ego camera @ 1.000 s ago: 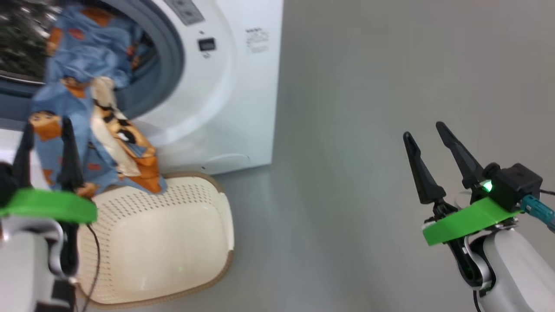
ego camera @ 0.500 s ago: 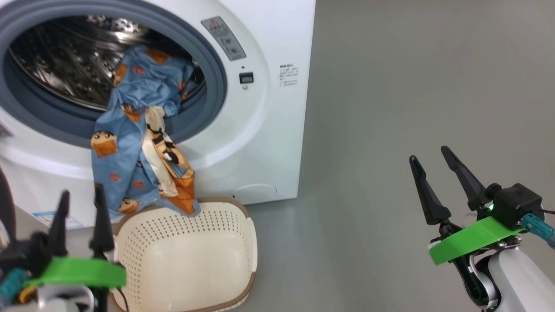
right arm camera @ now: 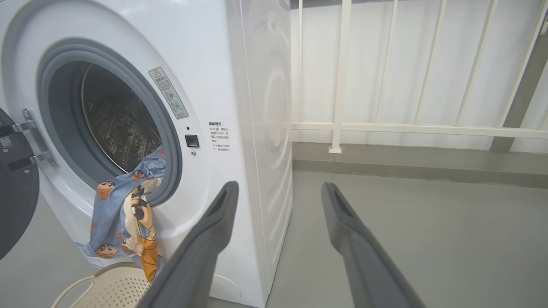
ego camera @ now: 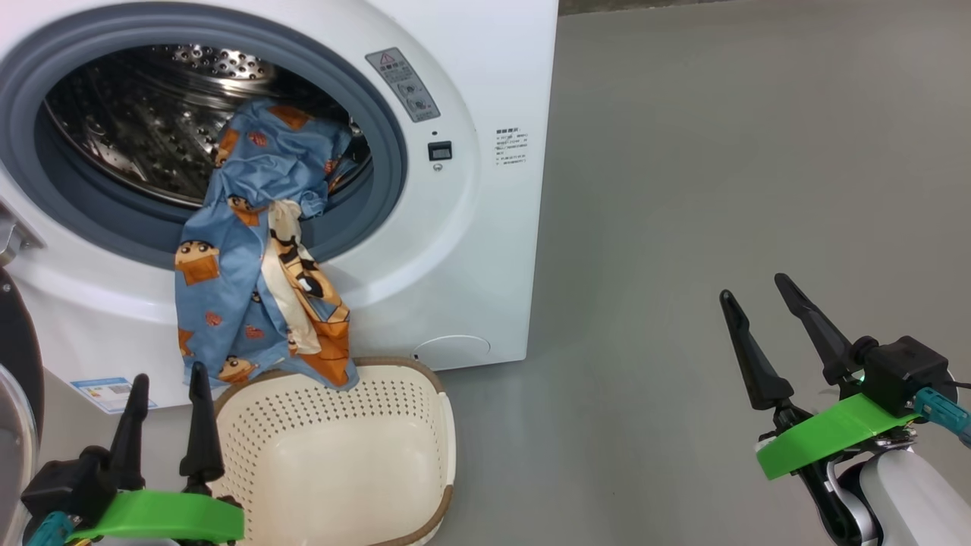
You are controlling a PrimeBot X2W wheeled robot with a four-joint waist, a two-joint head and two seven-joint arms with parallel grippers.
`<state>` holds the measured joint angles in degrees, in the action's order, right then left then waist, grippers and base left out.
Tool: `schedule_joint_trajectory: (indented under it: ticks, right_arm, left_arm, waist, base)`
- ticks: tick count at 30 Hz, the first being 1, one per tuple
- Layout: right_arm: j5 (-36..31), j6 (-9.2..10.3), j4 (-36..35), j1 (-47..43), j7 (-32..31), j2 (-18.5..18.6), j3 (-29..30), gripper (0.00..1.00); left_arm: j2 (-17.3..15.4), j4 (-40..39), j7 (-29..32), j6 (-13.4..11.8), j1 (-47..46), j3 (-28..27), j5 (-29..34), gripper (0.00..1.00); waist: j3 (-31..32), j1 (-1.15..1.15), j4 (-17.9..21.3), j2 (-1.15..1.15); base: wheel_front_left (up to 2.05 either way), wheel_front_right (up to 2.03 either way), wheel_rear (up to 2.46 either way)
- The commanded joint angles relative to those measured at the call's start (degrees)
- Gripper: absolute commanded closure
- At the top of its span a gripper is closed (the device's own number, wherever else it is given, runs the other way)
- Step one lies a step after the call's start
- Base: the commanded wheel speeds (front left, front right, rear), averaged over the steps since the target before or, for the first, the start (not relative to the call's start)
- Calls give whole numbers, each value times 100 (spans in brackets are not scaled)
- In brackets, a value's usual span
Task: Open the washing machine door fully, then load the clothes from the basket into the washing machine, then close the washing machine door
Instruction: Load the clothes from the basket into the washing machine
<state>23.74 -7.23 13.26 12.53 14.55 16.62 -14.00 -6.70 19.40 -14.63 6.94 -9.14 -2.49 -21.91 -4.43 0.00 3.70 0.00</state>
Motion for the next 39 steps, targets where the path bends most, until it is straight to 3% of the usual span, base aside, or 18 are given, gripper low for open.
schedule_joint_trajectory:
  ticks: [1,18,39]
  right_arm:
    - [-28,-25,-132,16,45,113,-85,0]
    - [-22,-25,-205,160,45,124,-118,0]
    - [-100,-25,-477,847,45,-149,-14,0]
  left_arm:
    - [-100,-170,-37,-47,-53,-212,63,0]
    - [-194,391,115,-53,-483,-103,-10,0]
    - [-942,3176,377,42,-3090,173,-294,0]
  waist:
    - [-12,0,2,0]
    - [-457,0,143,0]
    - [-2171,0,631,0]
  base:
    - [0,0,0]
    - [0,0,0]
    - [0,0,0]
